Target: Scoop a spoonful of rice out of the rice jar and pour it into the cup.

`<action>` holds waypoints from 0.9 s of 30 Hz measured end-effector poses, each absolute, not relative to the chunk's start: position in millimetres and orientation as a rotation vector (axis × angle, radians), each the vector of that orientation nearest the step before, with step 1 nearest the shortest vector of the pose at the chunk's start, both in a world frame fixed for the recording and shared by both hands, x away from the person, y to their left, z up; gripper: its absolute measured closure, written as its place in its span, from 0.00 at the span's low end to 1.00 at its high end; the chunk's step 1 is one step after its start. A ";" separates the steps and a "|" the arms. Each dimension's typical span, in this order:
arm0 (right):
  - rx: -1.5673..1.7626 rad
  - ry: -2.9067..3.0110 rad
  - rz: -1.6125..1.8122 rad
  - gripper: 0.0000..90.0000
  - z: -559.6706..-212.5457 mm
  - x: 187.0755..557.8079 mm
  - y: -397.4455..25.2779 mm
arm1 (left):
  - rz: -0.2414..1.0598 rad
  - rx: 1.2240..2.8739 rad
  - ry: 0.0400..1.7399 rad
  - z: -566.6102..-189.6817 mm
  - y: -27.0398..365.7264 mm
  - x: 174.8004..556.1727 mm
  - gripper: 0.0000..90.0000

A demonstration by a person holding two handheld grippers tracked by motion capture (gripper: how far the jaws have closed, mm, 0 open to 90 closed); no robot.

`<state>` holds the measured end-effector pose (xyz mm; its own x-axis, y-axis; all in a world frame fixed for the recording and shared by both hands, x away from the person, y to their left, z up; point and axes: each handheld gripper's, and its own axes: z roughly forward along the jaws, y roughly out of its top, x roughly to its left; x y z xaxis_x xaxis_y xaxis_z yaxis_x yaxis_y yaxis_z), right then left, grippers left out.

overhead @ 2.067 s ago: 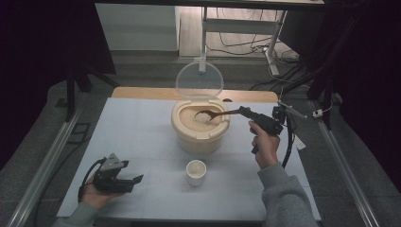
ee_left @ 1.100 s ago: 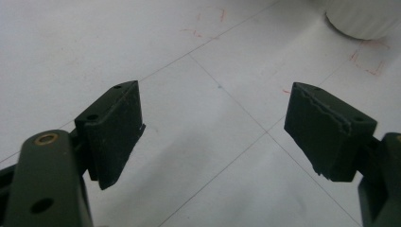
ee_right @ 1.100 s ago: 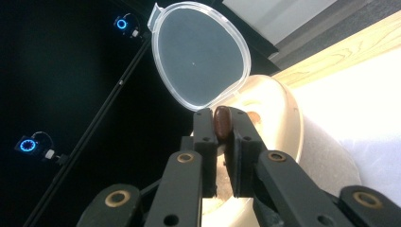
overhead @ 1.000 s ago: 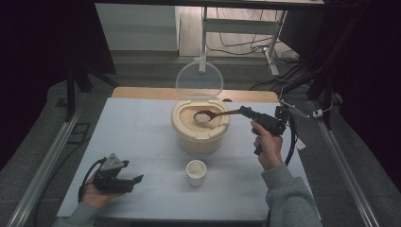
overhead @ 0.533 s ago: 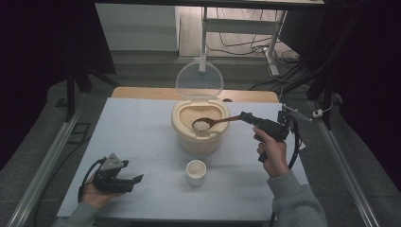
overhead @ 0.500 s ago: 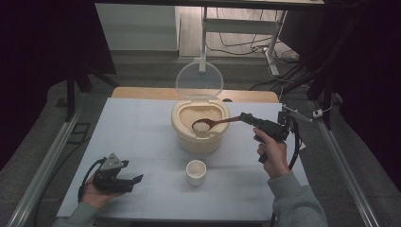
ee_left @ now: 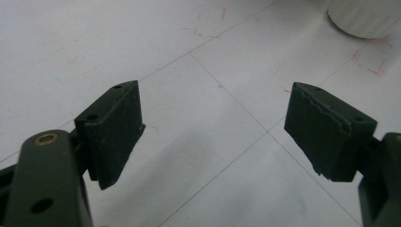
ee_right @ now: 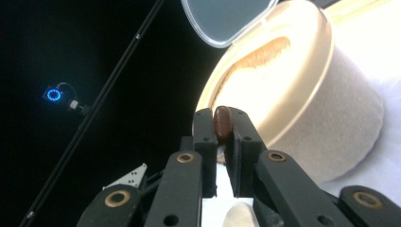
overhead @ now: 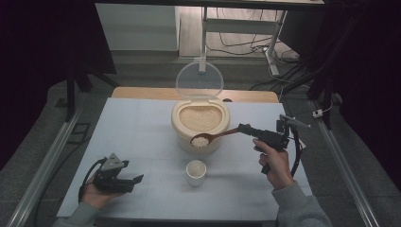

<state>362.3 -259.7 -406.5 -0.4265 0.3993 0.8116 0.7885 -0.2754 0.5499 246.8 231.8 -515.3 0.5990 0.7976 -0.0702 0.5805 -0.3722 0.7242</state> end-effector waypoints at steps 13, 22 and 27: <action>-1.450 -1.772 -1.655 0.93 -417.6 353.2 -257.0 | 0.377 2.101 1.082 -515.9 231.1 247.0 0.22; -1.451 -1.831 -1.601 0.93 -423.9 352.2 -253.3 | 0.376 2.103 1.082 -516.5 231.0 247.2 0.22; -1.454 -1.874 -1.582 0.93 -424.4 352.2 -251.3 | 0.375 2.105 1.080 -516.8 230.7 247.3 0.22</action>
<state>352.2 -251.3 -424.4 -0.4487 0.4979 0.7421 0.8153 -0.1120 0.5681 247.3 230.7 -516.8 0.6052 0.7932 -0.0677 0.5809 -0.3818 0.7189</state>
